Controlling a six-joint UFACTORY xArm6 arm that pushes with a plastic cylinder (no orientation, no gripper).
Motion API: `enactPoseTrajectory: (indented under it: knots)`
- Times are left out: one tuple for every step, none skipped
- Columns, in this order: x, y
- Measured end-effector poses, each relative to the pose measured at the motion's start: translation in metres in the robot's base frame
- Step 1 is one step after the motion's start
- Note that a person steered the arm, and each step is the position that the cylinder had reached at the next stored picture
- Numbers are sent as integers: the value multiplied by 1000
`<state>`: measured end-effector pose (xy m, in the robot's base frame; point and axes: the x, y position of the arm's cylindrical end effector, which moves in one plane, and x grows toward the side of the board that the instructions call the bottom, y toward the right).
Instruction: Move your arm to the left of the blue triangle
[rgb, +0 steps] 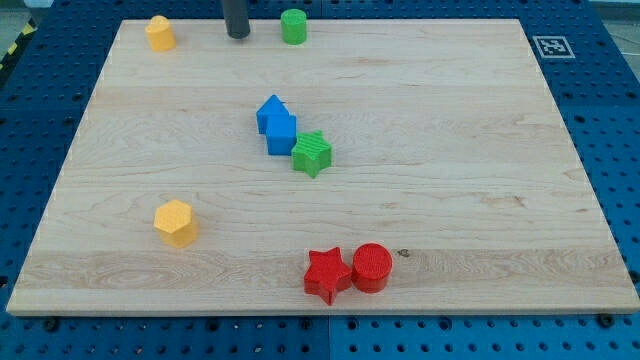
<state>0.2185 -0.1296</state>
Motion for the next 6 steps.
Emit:
enactPoseTrajectory:
  knots:
    - [0,-6]
    - [11,-8]
    - [28,-8]
    - [40,-10]
    - [40,-10]
    - [46,-11]
